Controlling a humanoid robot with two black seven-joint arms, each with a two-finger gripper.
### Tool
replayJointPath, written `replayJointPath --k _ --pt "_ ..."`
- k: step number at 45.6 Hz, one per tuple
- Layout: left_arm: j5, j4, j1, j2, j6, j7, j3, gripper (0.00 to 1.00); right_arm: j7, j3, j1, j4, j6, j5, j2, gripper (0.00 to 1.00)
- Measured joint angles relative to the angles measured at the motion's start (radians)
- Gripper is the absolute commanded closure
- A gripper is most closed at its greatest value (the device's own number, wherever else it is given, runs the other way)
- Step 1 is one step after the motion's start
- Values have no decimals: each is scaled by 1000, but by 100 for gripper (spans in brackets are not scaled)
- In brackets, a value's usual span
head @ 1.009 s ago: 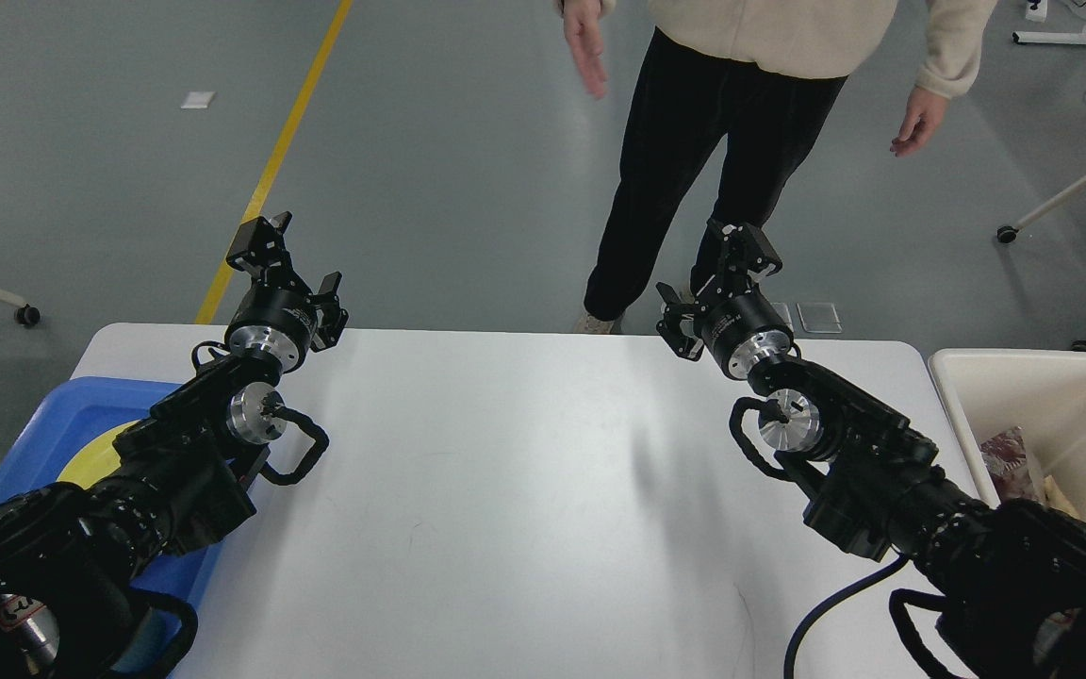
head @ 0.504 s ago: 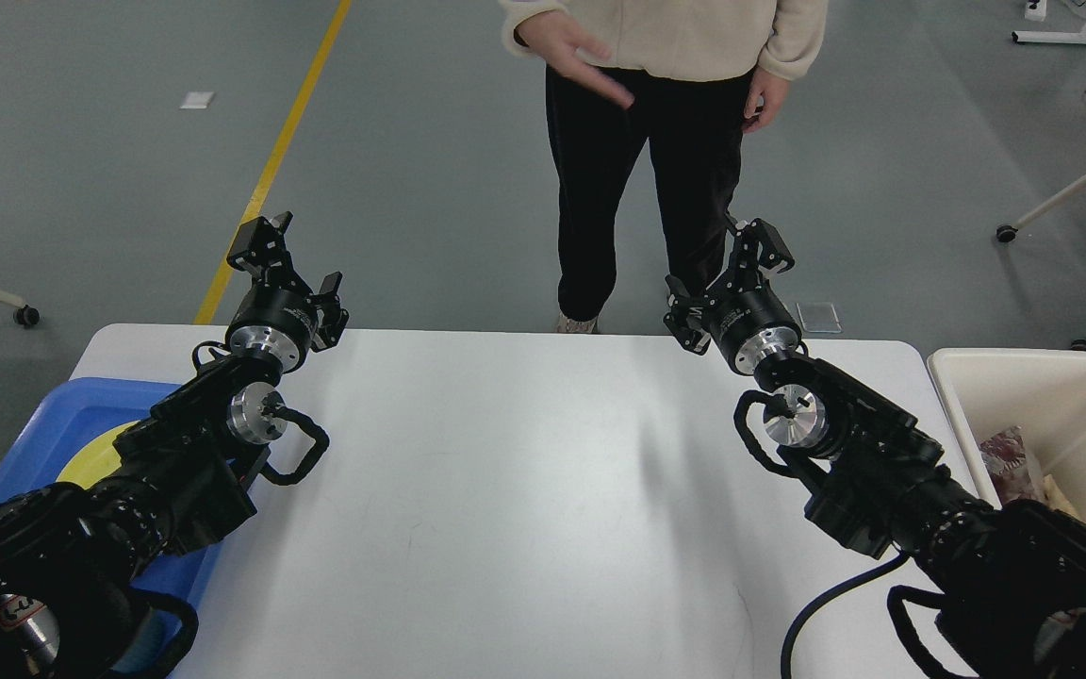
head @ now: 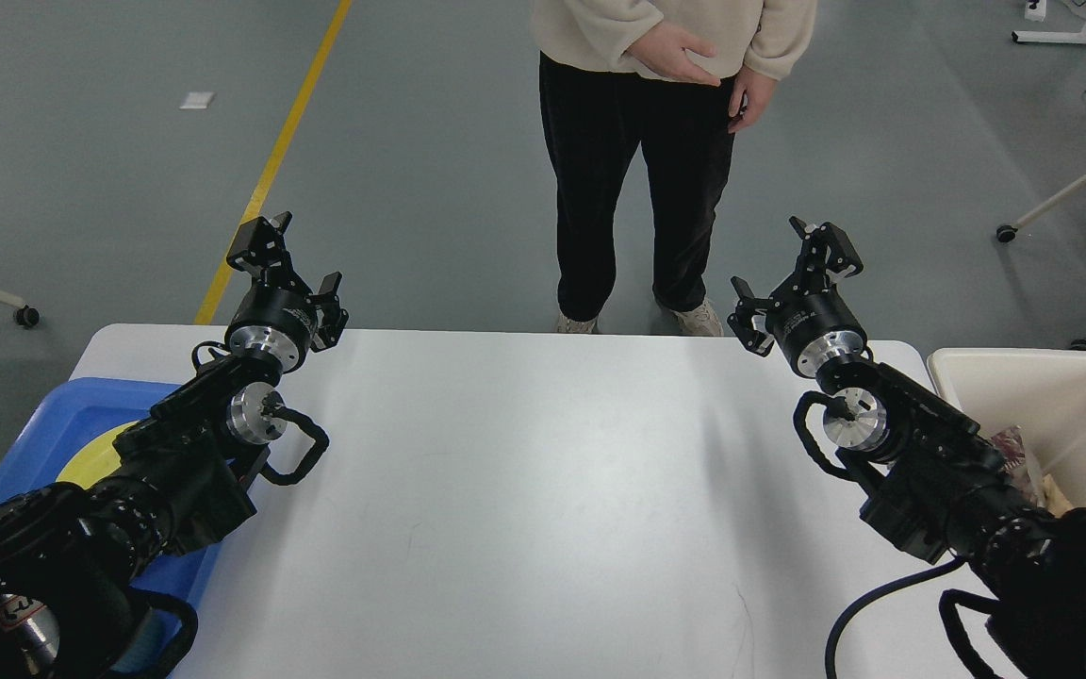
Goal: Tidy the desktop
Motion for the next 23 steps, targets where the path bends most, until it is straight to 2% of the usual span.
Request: replayJointPath --k 23 --pt "0 0 0 0 0 -1 0 4 4 -27 -39 -4 -1 -11 2 0"
